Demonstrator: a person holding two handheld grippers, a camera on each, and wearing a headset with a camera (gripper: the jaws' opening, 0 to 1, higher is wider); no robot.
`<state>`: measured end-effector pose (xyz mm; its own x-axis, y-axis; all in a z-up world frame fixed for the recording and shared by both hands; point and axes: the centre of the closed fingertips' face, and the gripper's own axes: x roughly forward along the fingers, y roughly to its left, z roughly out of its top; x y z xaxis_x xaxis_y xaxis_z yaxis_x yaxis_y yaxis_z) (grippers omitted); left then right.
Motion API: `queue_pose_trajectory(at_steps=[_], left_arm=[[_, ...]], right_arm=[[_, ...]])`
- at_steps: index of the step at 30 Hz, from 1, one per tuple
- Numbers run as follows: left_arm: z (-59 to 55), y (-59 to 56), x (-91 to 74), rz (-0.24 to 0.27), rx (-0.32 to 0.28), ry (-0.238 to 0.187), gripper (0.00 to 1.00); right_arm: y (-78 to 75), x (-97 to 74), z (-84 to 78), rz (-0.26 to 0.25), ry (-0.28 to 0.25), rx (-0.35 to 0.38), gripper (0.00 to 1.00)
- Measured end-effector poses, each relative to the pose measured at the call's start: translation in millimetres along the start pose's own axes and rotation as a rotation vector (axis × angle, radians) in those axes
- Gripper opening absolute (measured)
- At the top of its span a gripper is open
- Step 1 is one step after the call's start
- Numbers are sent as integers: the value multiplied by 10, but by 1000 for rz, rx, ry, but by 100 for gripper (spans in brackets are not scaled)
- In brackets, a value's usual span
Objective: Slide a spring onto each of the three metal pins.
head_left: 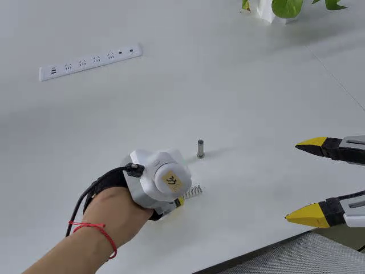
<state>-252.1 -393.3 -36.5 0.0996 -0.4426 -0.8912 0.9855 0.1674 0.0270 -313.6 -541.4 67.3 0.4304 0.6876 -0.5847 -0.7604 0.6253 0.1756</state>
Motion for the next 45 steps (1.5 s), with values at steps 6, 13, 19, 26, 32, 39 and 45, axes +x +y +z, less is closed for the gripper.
queue_pose_trajectory(at_steps=[6,13,19,26,32,39,45], left_arm=[[3,-36,-14,-10,-25,-23,7],[-3,-52,-41,-13,-40,-38,7],[1,-90,-71,-17,-58,-59,7],[45,-133,-128,-26,-87,-101,7],[198,-153,-285,-27,-125,-188,7],[408,-167,-570,-17,-152,-321,7],[624,-171,-892,-15,-189,-468,7]], right_arm=[[13,15,33,-1,-4,-3,83],[56,73,65,11,-8,-7,81],[86,137,91,24,-8,-11,80],[132,206,128,39,-14,-11,78],[177,224,261,51,-34,-24,76],[239,248,543,77,-73,-49,68],[335,333,814,121,-103,-70,57]])
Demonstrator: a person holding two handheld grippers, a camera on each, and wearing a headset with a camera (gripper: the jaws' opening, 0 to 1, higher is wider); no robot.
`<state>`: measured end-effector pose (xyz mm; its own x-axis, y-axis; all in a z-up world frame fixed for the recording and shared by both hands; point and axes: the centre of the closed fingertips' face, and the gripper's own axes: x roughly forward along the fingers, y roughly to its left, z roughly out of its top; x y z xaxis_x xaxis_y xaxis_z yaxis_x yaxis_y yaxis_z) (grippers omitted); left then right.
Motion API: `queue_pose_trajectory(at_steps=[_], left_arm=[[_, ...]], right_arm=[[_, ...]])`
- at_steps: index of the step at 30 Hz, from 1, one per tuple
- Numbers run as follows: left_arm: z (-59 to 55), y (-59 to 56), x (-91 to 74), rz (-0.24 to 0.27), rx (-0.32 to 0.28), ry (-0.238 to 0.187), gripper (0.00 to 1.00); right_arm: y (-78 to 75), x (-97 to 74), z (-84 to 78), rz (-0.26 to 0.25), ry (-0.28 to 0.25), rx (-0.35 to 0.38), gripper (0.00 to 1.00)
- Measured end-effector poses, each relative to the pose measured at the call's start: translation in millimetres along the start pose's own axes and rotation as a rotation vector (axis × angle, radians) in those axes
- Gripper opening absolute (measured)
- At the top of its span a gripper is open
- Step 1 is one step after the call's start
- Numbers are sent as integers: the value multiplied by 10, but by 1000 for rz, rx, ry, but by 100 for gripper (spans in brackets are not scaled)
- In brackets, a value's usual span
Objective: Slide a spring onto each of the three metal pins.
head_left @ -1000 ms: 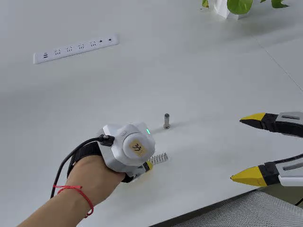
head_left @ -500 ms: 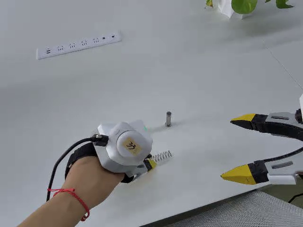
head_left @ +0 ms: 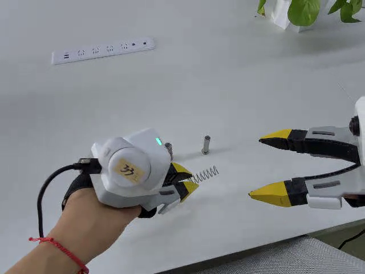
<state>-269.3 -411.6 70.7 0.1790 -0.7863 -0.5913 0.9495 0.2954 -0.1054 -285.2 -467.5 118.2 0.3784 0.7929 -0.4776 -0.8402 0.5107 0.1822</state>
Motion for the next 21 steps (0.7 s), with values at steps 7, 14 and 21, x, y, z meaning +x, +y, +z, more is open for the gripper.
queue_pose_trajectory(at_steps=[7,14,21], left_arm=[[347,-57,-273,0,-25,-162,7],[547,0,-516,18,-71,-276,7],[659,10,-653,20,-102,-349,7]], right_arm=[[58,103,390,49,-53,-7,44],[141,168,732,105,-138,54,31],[239,260,863,148,-175,110,22]])
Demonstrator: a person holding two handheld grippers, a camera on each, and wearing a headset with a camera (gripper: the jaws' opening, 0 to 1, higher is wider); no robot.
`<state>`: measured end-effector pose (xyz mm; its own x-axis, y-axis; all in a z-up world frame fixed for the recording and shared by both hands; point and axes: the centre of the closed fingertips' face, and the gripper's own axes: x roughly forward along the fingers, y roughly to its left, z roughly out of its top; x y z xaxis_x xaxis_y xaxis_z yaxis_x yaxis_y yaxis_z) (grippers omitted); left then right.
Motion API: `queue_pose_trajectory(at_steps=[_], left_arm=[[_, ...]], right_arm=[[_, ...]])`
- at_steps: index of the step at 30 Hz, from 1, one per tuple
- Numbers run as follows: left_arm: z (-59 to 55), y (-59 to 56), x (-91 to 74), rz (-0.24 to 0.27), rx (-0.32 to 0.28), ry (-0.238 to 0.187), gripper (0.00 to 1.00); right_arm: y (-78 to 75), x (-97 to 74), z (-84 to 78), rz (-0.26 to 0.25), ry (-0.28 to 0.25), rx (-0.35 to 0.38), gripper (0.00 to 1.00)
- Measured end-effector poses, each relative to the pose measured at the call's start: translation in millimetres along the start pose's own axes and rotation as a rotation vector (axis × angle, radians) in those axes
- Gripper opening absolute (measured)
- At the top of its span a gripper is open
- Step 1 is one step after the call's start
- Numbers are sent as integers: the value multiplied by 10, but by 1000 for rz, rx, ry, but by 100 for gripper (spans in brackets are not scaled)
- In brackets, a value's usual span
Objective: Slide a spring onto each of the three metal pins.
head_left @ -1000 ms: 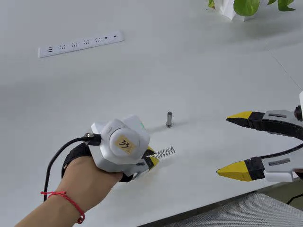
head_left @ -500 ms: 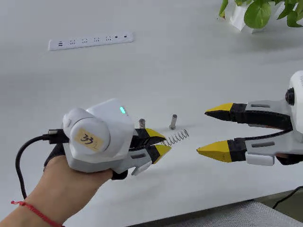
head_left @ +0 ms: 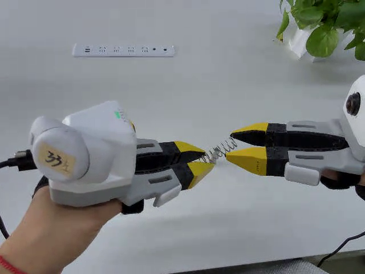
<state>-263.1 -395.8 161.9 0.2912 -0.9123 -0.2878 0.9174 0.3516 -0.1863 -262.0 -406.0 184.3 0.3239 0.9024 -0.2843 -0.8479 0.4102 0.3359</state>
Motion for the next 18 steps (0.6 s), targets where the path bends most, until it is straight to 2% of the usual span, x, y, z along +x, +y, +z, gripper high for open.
queue_pose_trajectory(at_steps=[3,7,18], left_arm=[[31,-17,-7,-3,-8,-19,7],[63,-38,-12,-7,-16,-38,7],[82,-96,-3,-21,-20,-57,7]], right_arm=[[30,31,66,12,-35,24,18],[41,50,94,16,-49,33,9],[99,33,154,23,-60,40,7]])
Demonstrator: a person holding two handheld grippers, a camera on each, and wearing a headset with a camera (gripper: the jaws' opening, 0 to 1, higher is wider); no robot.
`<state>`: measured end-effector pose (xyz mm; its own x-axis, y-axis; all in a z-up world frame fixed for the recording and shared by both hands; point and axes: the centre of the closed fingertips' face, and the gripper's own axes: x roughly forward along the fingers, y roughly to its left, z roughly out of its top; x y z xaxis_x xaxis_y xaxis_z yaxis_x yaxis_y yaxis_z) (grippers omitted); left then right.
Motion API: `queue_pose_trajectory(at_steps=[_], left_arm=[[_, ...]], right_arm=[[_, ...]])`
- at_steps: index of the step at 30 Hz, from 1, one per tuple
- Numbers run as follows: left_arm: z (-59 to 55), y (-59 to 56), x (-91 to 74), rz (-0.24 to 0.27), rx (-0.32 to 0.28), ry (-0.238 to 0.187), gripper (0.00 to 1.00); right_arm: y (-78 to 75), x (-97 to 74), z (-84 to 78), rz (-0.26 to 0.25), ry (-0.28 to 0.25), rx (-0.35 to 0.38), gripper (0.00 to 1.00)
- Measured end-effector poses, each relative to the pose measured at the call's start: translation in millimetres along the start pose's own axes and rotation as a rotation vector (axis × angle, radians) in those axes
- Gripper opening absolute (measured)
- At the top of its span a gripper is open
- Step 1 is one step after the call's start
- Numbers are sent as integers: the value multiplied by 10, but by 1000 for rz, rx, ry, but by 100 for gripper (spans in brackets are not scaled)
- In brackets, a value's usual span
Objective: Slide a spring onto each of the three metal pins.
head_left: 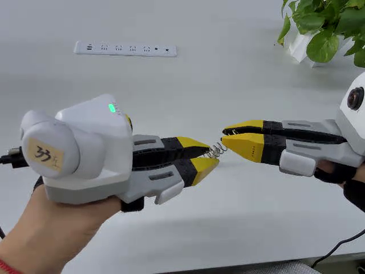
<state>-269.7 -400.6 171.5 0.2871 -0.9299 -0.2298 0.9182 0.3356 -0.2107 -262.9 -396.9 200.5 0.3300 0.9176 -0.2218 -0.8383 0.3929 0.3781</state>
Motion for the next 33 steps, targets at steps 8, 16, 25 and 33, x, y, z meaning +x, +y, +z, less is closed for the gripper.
queue_pose_trajectory(at_steps=[8,16,25,33], left_arm=[[-25,-14,20,-3,-1,11,7],[-55,-35,48,-11,19,32,7],[-121,-56,55,-13,47,63,7],[-158,-84,65,-24,60,79,7]], right_arm=[[18,-5,-15,3,15,-8,6],[45,11,-25,2,56,-50,6],[93,50,-85,-2,120,-109,6],[134,66,-127,-4,202,-199,6]])
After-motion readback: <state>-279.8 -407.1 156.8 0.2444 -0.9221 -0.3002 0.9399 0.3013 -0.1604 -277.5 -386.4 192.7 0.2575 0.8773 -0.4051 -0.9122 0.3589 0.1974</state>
